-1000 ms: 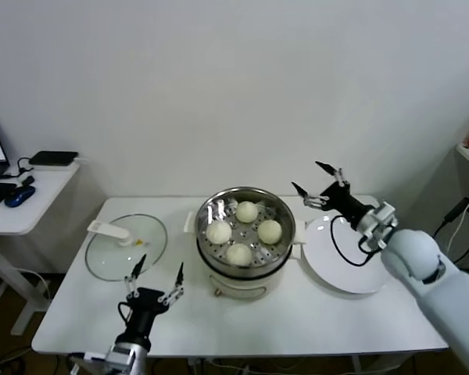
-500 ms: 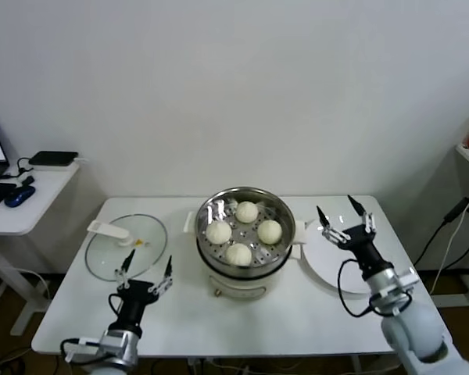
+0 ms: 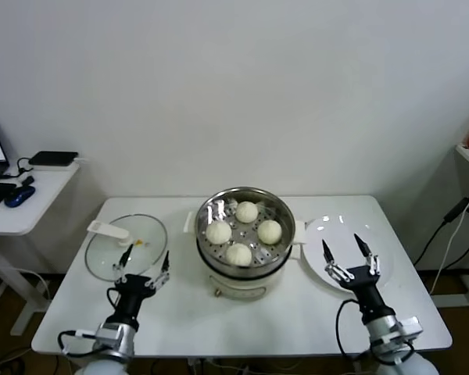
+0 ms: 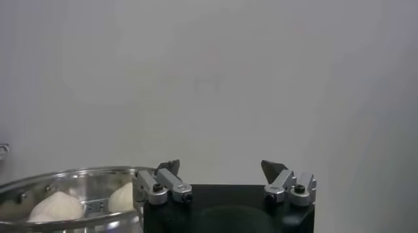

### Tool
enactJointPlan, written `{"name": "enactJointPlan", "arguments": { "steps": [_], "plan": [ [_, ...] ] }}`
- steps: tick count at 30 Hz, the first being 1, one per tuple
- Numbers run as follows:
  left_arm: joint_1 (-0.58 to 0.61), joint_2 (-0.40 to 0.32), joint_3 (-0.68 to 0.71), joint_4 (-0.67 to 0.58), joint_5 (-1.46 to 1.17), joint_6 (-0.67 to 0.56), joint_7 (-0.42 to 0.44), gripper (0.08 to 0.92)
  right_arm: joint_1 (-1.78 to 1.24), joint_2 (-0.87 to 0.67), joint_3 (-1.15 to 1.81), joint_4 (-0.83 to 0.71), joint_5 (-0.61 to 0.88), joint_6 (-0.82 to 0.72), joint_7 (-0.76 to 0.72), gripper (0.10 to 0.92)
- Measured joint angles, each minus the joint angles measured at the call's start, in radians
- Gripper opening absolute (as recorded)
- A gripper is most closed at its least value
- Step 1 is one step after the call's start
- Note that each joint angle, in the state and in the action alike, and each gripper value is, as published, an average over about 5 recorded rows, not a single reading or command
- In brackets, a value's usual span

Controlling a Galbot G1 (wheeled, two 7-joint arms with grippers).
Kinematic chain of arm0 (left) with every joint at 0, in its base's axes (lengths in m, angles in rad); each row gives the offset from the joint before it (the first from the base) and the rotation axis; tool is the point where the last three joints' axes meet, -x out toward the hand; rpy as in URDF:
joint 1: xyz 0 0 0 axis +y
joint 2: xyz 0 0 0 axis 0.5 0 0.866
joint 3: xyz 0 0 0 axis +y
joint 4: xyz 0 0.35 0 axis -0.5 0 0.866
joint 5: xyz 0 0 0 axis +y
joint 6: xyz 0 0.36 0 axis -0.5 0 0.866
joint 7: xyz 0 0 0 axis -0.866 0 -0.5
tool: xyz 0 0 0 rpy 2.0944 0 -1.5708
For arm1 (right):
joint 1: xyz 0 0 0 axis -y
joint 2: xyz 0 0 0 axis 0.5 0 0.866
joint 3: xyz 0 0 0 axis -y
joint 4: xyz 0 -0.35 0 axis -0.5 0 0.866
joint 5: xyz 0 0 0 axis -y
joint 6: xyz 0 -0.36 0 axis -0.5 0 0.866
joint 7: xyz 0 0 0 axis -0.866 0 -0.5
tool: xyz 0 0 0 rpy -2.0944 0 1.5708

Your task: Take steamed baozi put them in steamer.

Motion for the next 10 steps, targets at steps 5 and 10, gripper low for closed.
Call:
{"name": "enactJointPlan", "arguments": {
  "steps": [5,10],
  "plan": [
    [0.005,-0.001,-0.008,0.003,-0.001,-0.009,0.018,0.823,-0.015,0.013,0.018,-0.012,0.017,0.005,-0.009,0.823],
    [0.011,0.0,-0.018,0.011,-0.007,-0.018,0.033,0.823,-0.021,0.015,0.024,-0.024,0.026,0.008,-0.015,0.823]
  ]
}}
